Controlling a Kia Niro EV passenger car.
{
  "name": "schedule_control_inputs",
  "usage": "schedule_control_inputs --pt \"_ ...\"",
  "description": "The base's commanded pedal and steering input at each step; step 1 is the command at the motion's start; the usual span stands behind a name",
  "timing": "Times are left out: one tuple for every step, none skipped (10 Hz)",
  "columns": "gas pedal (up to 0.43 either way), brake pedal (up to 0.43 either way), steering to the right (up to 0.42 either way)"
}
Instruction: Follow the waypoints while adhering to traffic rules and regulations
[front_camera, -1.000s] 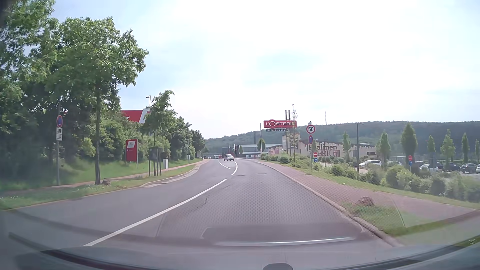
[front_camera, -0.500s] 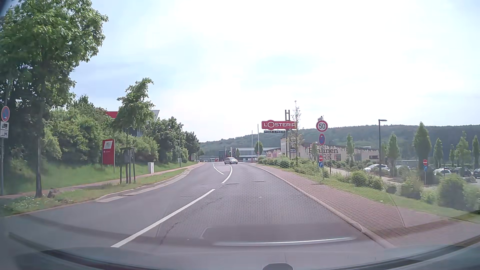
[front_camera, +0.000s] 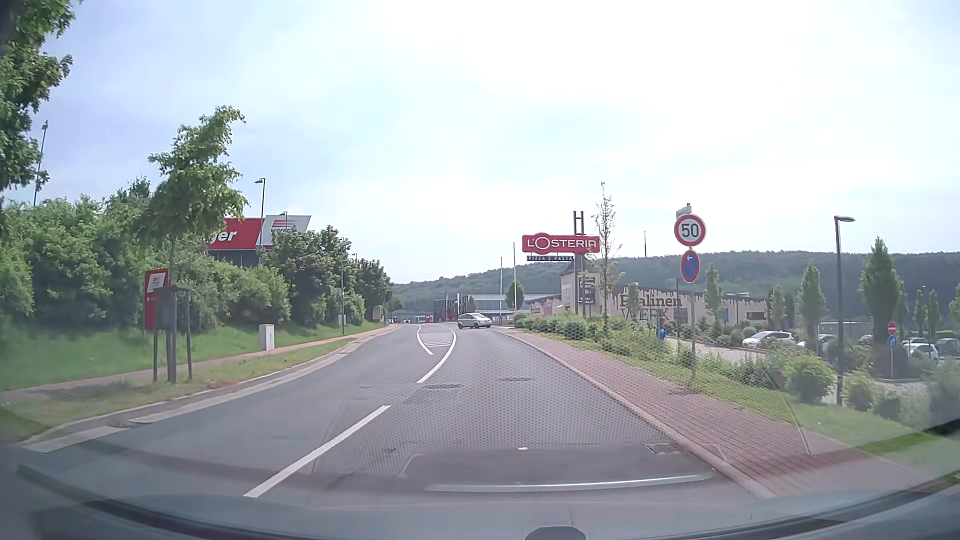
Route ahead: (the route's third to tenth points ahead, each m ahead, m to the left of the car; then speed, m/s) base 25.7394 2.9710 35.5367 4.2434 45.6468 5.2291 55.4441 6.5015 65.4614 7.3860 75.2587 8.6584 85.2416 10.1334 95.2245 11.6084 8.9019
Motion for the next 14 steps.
schedule_control_inputs --pt "0.240 0.000 0.006" --pt "0.240 0.000 0.006" --pt "0.240 0.000 0.005" --pt "0.240 0.000 0.002" --pt "0.240 0.000 -0.004" --pt "0.228 0.000 -0.006" --pt "0.228 0.000 -0.007" --pt "0.228 0.000 -0.008" --pt "0.228 0.000 -0.009" --pt "0.228 0.000 -0.009" --pt "0.228 0.000 -0.013" --pt "0.228 0.000 -0.018" --pt "0.228 0.000 -0.024" --pt "0.220 0.000 -0.028"
